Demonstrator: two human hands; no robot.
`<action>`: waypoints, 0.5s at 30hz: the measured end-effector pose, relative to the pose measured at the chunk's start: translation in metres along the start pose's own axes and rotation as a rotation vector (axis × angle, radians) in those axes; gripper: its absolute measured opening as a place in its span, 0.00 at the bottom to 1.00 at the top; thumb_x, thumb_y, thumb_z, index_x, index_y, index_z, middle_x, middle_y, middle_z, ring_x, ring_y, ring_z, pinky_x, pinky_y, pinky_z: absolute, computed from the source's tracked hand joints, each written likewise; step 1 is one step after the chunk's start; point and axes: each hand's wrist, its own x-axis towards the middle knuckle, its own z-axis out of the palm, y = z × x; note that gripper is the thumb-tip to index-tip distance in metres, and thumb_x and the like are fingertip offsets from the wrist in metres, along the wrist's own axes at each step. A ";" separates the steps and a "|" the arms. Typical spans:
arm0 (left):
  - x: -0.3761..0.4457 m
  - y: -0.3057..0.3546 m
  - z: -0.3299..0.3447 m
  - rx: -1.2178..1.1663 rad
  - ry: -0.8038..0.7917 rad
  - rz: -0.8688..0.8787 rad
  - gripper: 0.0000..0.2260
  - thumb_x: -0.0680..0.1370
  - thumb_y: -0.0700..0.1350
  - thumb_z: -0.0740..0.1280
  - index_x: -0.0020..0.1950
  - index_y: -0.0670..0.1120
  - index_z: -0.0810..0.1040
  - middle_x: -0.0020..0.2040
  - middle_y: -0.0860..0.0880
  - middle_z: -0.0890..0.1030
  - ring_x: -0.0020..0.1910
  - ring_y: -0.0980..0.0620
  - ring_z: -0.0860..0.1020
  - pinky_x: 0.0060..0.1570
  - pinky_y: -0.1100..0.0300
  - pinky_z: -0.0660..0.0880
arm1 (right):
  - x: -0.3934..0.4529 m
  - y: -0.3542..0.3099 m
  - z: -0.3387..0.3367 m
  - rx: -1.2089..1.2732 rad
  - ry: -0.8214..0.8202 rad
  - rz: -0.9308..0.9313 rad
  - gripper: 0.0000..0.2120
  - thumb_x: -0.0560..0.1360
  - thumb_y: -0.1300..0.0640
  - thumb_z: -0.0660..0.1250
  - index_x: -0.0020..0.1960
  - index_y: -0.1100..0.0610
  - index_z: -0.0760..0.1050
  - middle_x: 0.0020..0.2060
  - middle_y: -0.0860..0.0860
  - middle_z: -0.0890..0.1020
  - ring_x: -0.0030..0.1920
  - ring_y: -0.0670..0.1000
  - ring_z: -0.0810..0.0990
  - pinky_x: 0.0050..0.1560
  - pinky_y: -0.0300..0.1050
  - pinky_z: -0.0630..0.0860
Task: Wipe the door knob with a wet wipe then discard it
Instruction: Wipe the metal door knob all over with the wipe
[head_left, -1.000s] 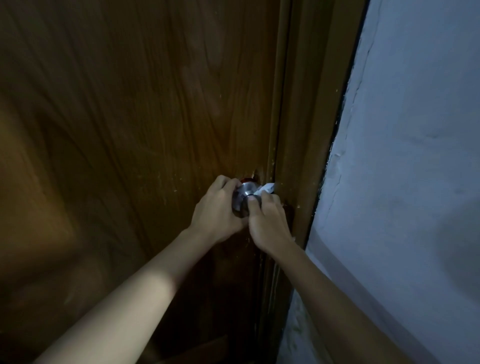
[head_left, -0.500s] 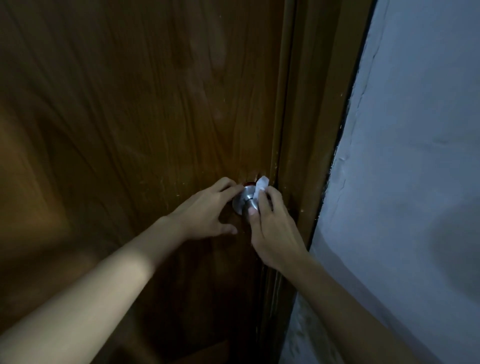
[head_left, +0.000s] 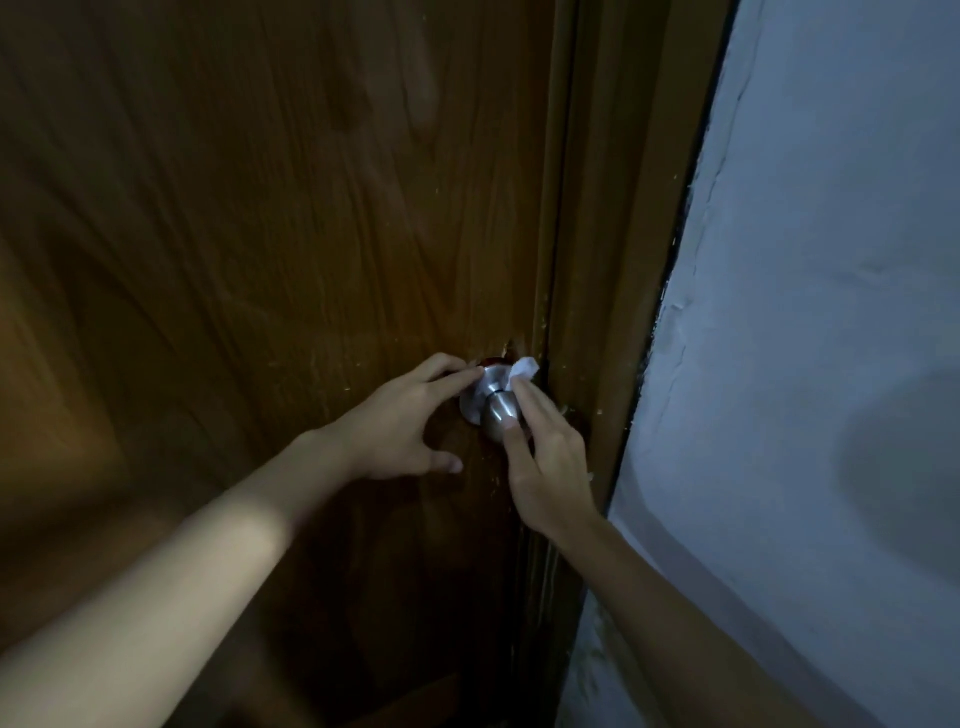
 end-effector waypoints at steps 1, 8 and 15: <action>0.000 0.000 0.000 0.002 0.000 -0.002 0.43 0.67 0.50 0.74 0.75 0.50 0.54 0.72 0.52 0.59 0.66 0.51 0.66 0.64 0.62 0.66 | -0.002 0.000 0.000 0.025 0.022 0.038 0.22 0.78 0.51 0.52 0.69 0.58 0.65 0.67 0.55 0.72 0.67 0.49 0.69 0.66 0.46 0.68; 0.000 0.001 0.002 -0.003 0.029 0.002 0.44 0.66 0.51 0.75 0.75 0.49 0.55 0.71 0.51 0.59 0.66 0.51 0.67 0.63 0.64 0.65 | 0.002 -0.008 0.004 0.815 0.169 0.706 0.17 0.78 0.60 0.55 0.66 0.58 0.69 0.63 0.56 0.75 0.62 0.54 0.74 0.67 0.51 0.68; -0.001 -0.001 0.002 -0.013 0.033 -0.004 0.45 0.65 0.51 0.76 0.75 0.49 0.55 0.71 0.51 0.60 0.67 0.52 0.66 0.67 0.57 0.68 | 0.004 -0.012 -0.005 1.266 0.153 0.847 0.18 0.78 0.61 0.55 0.66 0.65 0.65 0.60 0.62 0.76 0.61 0.57 0.75 0.66 0.53 0.68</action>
